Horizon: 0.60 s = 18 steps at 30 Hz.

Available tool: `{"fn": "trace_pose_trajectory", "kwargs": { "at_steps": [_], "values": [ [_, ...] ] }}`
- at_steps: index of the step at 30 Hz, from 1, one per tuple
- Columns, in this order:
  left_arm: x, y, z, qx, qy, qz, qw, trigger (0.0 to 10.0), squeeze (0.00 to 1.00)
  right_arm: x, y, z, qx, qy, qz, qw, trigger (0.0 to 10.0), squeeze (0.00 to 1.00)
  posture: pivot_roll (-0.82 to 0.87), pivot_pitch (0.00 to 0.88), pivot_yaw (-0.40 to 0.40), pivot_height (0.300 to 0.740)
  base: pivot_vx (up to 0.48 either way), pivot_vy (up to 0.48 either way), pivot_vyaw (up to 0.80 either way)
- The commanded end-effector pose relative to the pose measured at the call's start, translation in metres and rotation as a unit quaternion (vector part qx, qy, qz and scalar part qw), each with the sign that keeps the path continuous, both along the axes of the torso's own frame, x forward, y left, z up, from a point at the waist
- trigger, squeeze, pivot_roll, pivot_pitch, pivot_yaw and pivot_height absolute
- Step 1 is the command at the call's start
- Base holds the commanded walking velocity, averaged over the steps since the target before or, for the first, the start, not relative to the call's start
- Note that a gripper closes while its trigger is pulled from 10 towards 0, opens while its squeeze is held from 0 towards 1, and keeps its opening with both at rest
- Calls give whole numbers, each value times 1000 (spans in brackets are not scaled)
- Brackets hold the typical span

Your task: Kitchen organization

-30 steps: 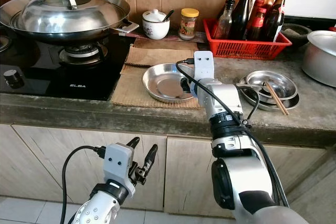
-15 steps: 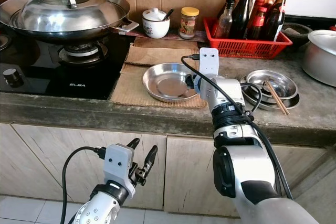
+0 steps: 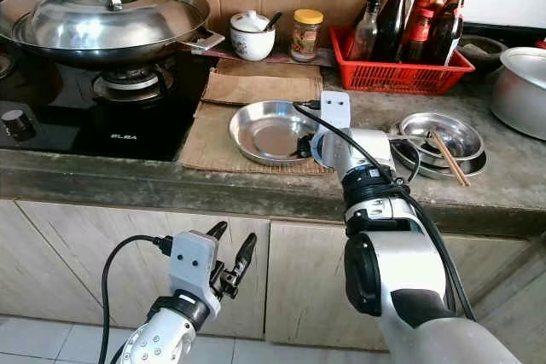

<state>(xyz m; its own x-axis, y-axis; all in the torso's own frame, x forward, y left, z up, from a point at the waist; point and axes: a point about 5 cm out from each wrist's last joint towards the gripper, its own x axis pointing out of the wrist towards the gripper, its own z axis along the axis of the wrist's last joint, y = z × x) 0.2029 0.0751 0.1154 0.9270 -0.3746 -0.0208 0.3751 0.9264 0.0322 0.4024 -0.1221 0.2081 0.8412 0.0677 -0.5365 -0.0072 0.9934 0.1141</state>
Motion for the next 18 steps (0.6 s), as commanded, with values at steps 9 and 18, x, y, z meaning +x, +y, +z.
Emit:
{"fn": "trace_pose_trajectory", "kwargs": {
  "at_steps": [9, 18],
  "values": [
    [1, -1, 4, 2, -9, 6, 1000, 10000, 0, 0, 1, -3, 35, 20, -16, 999, 0, 0, 66, 35, -106, 740, 0, 0, 0],
    [3, -1, 4, 1, -10, 8, 1000, 10000, 0, 3, 1, 6, 102, -10, -47, 994, 0, 0, 67, 30, -109, 740, 0, 0, 0]
  ]
}}
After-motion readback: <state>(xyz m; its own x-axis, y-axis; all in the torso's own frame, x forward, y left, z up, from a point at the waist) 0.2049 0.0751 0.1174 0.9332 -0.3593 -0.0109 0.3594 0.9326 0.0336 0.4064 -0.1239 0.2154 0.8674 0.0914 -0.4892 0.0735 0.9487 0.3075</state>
